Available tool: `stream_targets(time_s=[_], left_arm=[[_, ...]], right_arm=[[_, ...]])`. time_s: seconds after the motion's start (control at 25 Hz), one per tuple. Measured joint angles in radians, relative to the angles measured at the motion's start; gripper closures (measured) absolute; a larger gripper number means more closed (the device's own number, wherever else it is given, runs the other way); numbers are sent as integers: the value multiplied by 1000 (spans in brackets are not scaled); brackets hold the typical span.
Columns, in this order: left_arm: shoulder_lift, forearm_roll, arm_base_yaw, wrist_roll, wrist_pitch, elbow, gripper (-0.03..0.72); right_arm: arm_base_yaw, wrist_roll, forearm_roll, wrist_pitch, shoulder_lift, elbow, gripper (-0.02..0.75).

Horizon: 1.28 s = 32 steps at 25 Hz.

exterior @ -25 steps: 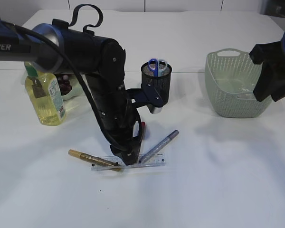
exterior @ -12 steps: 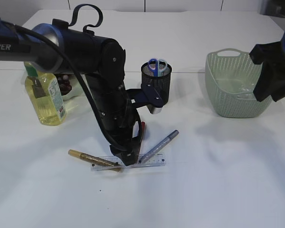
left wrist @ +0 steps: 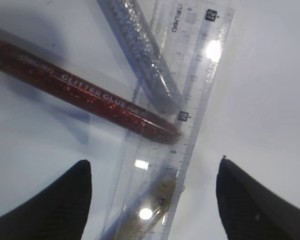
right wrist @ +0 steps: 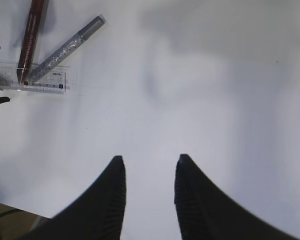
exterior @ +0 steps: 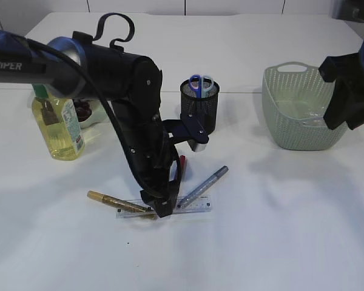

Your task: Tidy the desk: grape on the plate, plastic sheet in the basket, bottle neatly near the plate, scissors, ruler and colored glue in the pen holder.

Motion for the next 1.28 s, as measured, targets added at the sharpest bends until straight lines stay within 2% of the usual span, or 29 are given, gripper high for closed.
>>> stream_targets(time_s=[0.92,1.08,1.28], left_arm=[[50,38,-4,-6,-43,0,127],[50,43,-4,-8,-43,0,170],[50,43,-4,-10,-43,0,302]], right_arm=[[0,0,0,0,0,0,457],[0,-1,0,0,0,0,457],[0,-1,0,0,0,0,457]])
